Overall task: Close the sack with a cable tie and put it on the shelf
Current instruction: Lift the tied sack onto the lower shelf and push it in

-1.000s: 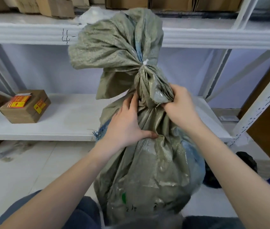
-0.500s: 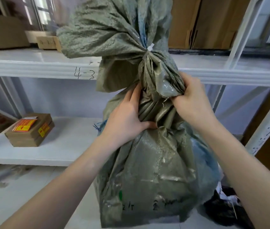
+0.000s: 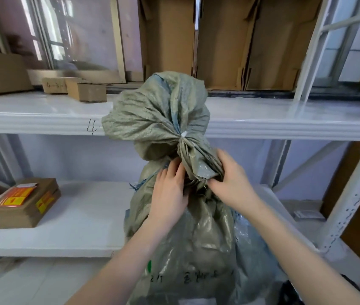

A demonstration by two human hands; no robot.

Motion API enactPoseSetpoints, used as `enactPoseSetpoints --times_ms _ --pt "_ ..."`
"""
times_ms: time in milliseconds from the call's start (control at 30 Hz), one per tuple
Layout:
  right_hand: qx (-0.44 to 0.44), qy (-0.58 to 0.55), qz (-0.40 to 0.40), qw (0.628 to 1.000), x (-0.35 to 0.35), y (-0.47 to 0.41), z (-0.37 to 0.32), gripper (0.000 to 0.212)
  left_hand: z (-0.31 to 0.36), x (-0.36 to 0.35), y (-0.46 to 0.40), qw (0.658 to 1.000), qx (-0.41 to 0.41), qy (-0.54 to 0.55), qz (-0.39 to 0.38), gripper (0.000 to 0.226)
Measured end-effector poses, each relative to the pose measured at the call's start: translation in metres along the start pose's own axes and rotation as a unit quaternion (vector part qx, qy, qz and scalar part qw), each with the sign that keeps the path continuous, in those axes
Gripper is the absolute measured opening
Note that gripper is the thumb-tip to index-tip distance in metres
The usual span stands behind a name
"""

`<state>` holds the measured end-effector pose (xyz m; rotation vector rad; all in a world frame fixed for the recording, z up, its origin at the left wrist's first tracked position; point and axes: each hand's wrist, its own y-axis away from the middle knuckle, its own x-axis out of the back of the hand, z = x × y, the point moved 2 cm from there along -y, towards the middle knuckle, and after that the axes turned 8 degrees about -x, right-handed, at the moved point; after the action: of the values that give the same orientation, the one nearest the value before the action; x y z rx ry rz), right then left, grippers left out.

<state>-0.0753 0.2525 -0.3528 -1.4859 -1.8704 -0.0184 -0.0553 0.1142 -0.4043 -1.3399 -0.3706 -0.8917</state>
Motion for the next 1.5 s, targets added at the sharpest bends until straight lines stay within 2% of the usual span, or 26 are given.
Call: enactPoseSetpoints --times_ms 133,233,333,400,500,600,667,733,800,867,933,1100,1200,1333,1500 --pt "0.006 0.090 -0.035 0.995 -0.006 0.017 0.020 0.097 -0.015 -0.013 -0.010 0.999 -0.007 -0.035 0.007 0.052" --pt "0.002 0.144 -0.012 0.990 -0.010 0.043 0.033 0.106 -0.021 -0.018 -0.017 0.999 -0.005 -0.035 0.002 0.047" --pt "-0.021 0.207 -0.078 0.975 -0.028 0.069 0.045 0.111 -0.024 -0.018 -0.025 0.999 0.025 -0.040 -0.019 0.049" --pt "-0.033 0.254 -0.132 0.958 -0.044 0.074 0.054 0.113 -0.026 -0.019 -0.027 0.995 0.044 -0.089 -0.016 0.049" --pt "-0.068 0.249 -0.170 0.951 -0.058 0.059 0.067 0.112 -0.027 -0.017 -0.027 0.989 0.052 -0.141 -0.007 0.052" --pt "-0.075 0.224 -0.175 0.956 -0.064 0.044 0.075 0.113 -0.030 -0.012 -0.020 0.989 0.057 -0.130 -0.038 0.068" --pt "-0.075 0.223 -0.170 0.957 -0.065 0.036 0.080 0.113 -0.027 -0.003 -0.002 0.994 0.028 -0.099 -0.040 0.080" --pt "-0.074 0.221 -0.169 0.958 -0.063 0.028 0.084 0.112 -0.020 0.004 0.026 0.992 -0.025 -0.073 -0.097 0.095" --pt "-0.076 0.217 -0.173 0.958 -0.062 0.019 0.087 0.112 -0.019 0.002 0.055 0.975 -0.074 -0.092 -0.190 0.106" --pt "-0.077 0.218 -0.177 0.957 -0.064 0.011 0.089 0.110 -0.029 -0.010 0.072 0.948 -0.094 -0.135 -0.272 0.114" --pt "-0.076 0.234 -0.173 0.954 -0.066 0.007 0.089 0.107 -0.041 -0.024 0.074 0.934 -0.097 -0.159 -0.305 0.117" --pt "-0.039 0.300 -0.107 0.947 -0.068 0.009 0.090 0.094 -0.063 -0.046 0.055 0.920 -0.090 -0.193 -0.328 0.116" --pt "0.014 0.352 -0.073 0.933 -0.063 0.015 0.094 0.098 -0.072 -0.047 0.043 0.916 -0.096 -0.210 -0.328 0.115" --pt "0.039 0.394 -0.115 0.911 -0.069 0.020 0.113 0.110 -0.078 -0.053 0.028 0.926 -0.086 -0.190 -0.315 0.114" --pt "0.016 0.362 -0.132 0.923 -0.077 -0.004 0.130 0.108 -0.082 -0.058 0.021 0.950 -0.064 -0.155 -0.264 0.117"
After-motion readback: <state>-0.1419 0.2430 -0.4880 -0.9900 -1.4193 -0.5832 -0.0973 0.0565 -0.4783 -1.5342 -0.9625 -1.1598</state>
